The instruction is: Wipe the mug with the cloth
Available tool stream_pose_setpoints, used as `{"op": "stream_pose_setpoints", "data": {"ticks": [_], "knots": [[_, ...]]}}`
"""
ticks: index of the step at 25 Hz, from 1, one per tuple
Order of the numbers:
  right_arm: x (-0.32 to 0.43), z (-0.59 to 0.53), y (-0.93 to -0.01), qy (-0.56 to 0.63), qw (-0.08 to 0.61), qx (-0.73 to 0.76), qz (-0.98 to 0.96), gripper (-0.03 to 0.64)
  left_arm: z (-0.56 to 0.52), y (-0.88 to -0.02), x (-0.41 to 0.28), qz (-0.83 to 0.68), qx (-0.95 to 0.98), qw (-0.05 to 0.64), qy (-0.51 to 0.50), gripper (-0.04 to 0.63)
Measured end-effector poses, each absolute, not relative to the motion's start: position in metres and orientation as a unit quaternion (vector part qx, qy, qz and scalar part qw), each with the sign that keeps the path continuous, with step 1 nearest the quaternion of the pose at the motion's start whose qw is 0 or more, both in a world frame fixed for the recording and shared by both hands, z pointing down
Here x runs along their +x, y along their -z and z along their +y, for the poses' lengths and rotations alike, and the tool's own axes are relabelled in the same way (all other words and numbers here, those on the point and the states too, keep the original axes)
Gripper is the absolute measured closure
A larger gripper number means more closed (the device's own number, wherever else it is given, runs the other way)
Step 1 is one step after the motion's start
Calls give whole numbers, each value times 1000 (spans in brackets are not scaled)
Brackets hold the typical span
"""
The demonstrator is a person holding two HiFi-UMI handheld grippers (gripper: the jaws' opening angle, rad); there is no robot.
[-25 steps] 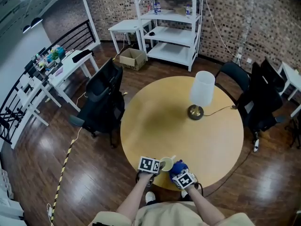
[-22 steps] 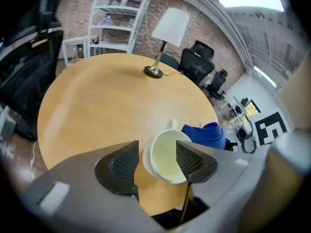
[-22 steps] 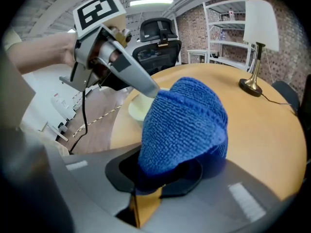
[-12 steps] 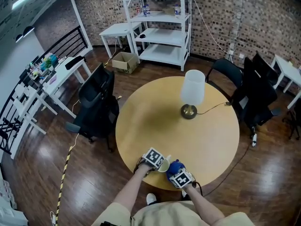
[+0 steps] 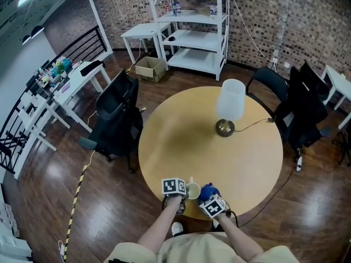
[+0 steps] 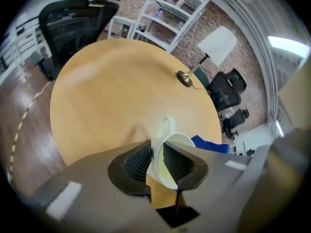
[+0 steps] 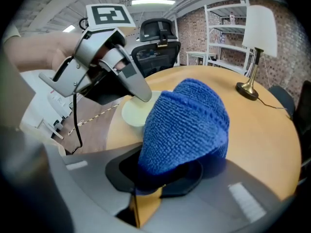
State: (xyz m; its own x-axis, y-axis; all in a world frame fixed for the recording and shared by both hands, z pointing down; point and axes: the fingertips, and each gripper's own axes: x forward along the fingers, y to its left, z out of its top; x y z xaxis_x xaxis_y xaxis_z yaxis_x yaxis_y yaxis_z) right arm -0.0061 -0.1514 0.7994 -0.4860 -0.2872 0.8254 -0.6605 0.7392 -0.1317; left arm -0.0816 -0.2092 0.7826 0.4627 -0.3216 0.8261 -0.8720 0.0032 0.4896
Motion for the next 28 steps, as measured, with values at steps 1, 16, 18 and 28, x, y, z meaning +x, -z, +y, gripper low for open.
{"op": "stream_pose_setpoints", "data": {"ticks": [1, 16, 18, 28], "knots": [[-6, -152, -799, -223, 419, 285, -833, 554, -206, -783, -84, -467, 646, 562, -223, 528], [2, -156, -802, -243, 394, 271, -844, 554, -185, -775, -89, -440, 734, 463, -231, 356], [3, -156, -801, -242, 394, 269, -845, 554, -196, -763, -86, -423, 776, 370, -287, 368], [0, -150, -797, -242, 390, 261, -849, 554, -213, -741, -25, -127, 859, 14, -496, 548]]}}
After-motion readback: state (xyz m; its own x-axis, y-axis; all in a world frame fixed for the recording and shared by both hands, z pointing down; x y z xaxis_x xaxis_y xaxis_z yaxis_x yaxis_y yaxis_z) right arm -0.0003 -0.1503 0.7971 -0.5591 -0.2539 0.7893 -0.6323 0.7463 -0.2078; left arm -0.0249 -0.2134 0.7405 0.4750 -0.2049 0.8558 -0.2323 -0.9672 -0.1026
